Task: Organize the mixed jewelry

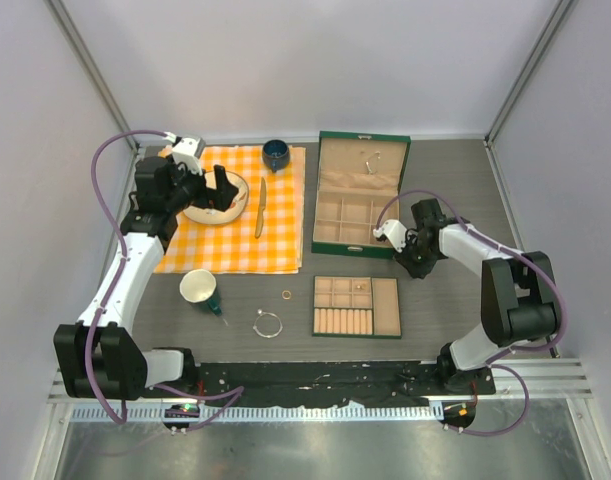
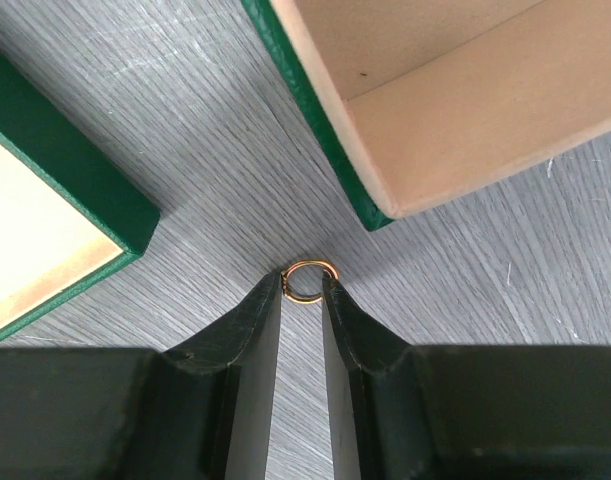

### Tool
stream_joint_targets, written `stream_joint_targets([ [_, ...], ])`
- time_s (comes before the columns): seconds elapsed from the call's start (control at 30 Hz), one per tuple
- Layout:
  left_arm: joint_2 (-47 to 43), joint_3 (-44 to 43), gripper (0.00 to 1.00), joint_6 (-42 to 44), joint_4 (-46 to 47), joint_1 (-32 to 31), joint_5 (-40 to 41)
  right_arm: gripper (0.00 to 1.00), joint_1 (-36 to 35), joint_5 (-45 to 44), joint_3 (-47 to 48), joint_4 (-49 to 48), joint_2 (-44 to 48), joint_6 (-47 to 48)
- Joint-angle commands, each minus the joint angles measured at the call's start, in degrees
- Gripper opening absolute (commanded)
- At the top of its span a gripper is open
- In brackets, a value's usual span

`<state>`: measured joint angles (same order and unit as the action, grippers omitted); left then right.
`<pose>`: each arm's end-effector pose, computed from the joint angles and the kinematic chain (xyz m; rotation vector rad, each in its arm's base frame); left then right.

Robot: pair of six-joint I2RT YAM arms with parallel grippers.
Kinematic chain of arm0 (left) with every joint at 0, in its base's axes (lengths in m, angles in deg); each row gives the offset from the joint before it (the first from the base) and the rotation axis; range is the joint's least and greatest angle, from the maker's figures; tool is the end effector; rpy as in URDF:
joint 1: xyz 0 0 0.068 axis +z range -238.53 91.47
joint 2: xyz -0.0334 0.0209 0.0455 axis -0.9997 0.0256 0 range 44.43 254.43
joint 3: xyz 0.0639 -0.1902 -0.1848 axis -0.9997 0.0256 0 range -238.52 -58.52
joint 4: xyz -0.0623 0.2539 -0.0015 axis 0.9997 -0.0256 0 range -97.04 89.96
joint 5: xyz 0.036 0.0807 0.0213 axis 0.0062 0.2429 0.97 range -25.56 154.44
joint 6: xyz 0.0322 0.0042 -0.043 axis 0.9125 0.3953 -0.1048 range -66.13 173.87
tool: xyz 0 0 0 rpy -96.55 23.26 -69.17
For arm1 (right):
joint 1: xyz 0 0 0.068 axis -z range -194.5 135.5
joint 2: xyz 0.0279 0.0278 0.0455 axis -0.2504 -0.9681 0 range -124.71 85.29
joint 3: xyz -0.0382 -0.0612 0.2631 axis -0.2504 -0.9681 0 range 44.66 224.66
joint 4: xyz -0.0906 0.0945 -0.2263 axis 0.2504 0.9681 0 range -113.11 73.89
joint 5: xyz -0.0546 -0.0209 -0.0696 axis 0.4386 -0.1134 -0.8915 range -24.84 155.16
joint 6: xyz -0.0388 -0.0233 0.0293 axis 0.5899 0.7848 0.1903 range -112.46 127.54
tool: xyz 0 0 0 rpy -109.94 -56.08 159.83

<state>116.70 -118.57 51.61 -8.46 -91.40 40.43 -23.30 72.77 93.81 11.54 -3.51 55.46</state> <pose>0.2903 -0.0290 0.3341 0.2903 1.9039 -0.4637 0.2670 0.0461 0.1620 -1.3714 2.4860 0.0469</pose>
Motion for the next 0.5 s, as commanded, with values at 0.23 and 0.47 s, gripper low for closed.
stream_joint_targets([
  [0.23,-0.11,-0.42,1.00,1.21,1.48,-0.03,0.37,0.29,0.27,2.14,1.48,-0.20,-1.82,1.03],
  [0.47,-0.20,-0.33,1.00,1.29,1.40,-0.03,0.46,0.29,0.27,3.10,0.78,0.15,-1.82,1.30],
])
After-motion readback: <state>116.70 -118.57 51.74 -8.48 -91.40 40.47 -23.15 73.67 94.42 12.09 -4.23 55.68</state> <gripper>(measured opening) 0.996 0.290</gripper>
